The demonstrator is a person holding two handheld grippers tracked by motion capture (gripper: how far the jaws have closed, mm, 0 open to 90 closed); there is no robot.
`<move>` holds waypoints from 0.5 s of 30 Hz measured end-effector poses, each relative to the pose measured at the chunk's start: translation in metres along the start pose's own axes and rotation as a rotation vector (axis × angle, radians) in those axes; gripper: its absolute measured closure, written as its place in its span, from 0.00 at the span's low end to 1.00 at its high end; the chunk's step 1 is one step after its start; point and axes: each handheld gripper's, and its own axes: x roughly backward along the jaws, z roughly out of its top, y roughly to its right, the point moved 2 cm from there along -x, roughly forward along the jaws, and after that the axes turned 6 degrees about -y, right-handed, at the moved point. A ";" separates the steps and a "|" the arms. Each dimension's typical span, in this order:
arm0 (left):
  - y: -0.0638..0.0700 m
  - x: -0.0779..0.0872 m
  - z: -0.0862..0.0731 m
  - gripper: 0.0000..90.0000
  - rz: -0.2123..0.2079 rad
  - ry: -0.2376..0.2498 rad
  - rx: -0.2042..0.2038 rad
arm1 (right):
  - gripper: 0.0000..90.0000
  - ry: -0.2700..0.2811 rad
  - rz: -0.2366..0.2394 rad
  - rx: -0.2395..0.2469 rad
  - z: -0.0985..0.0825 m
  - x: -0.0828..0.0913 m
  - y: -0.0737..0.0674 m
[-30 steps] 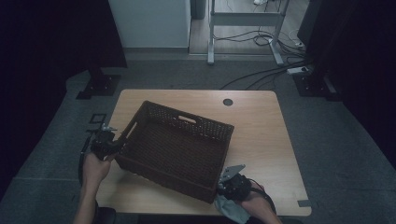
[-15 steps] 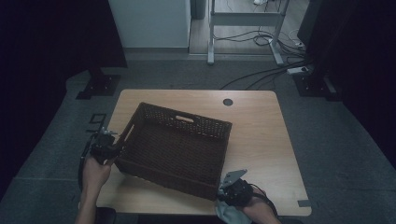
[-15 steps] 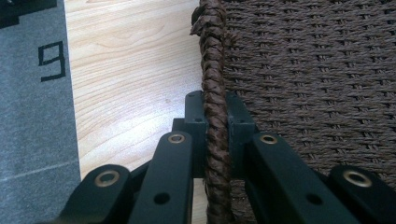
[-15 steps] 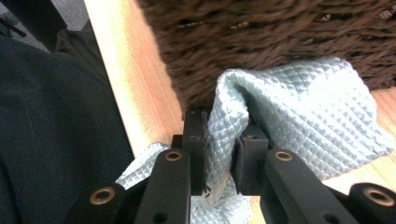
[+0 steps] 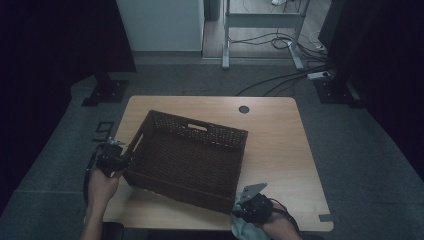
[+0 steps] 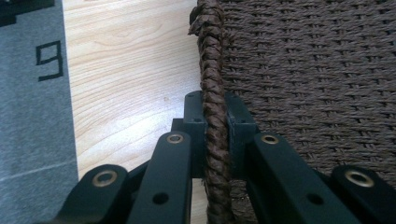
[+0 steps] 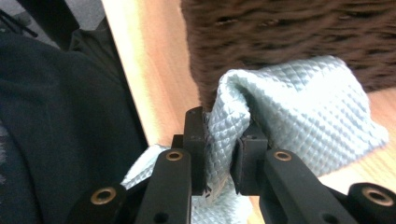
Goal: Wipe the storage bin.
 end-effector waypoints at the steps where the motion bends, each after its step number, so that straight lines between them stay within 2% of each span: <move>1: -0.001 0.000 -0.001 0.90 -0.015 0.002 -0.003 | 0.86 0.004 -0.008 -0.008 -0.001 0.003 0.003; 4: -0.002 -0.001 -0.001 0.90 -0.022 0.000 -0.009 | 0.86 0.017 -0.026 -0.023 -0.002 0.012 0.009; 15: -0.002 -0.001 -0.001 0.90 -0.022 -0.003 -0.015 | 0.88 0.096 -0.156 -0.098 0.003 0.063 0.046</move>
